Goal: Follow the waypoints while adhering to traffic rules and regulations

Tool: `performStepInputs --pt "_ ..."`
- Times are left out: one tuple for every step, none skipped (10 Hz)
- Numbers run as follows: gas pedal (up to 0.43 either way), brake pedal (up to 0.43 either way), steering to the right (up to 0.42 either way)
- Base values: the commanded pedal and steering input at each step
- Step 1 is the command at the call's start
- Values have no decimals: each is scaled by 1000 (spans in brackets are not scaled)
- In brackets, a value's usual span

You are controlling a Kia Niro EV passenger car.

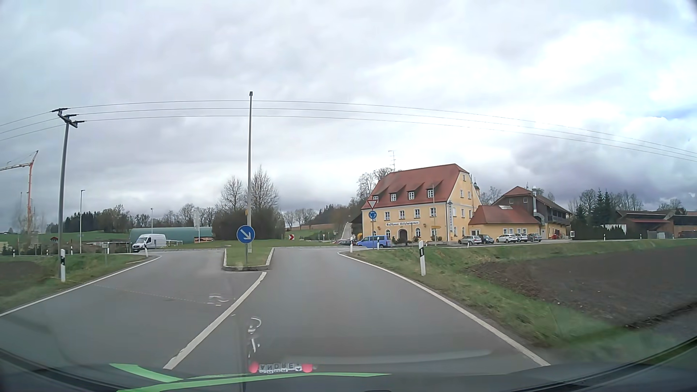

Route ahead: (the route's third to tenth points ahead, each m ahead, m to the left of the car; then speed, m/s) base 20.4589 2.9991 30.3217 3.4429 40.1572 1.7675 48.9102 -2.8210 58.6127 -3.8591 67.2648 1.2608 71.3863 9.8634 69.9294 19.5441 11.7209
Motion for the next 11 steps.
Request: performStepInputs --pt "0 116 -24" --pt "0 134 -26" --pt "0 152 -28" --pt "0 165 -29" --pt "0 183 -30" --pt "0 201 -29" --pt "0 207 -30" --pt "0 213 -29" --pt "0 213 -29" --pt "0 213 -29" --pt "0 220 -30"
